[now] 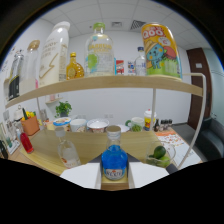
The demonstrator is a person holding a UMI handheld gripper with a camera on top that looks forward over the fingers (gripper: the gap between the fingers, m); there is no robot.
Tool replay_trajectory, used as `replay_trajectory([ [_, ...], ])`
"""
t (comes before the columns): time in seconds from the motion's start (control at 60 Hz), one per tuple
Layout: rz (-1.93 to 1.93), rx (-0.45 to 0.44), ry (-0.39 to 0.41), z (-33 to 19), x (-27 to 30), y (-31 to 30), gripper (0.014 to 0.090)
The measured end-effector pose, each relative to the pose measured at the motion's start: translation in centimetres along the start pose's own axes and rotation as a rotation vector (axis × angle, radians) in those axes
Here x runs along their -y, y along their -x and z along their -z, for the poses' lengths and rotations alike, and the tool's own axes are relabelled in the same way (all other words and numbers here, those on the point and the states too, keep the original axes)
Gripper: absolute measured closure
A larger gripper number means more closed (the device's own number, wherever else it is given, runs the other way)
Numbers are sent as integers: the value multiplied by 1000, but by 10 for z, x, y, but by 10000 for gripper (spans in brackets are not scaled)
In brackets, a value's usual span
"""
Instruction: Make me a cup of Mount Fuji.
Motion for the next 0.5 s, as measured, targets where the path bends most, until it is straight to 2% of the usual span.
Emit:
replay_trajectory([
  [0.2,-38,18,-41,47,9,3,685],
  [0.367,-118,19,53,75,-51,11,687],
  [0.5,-86,1,134,77,-101,19,687],
])
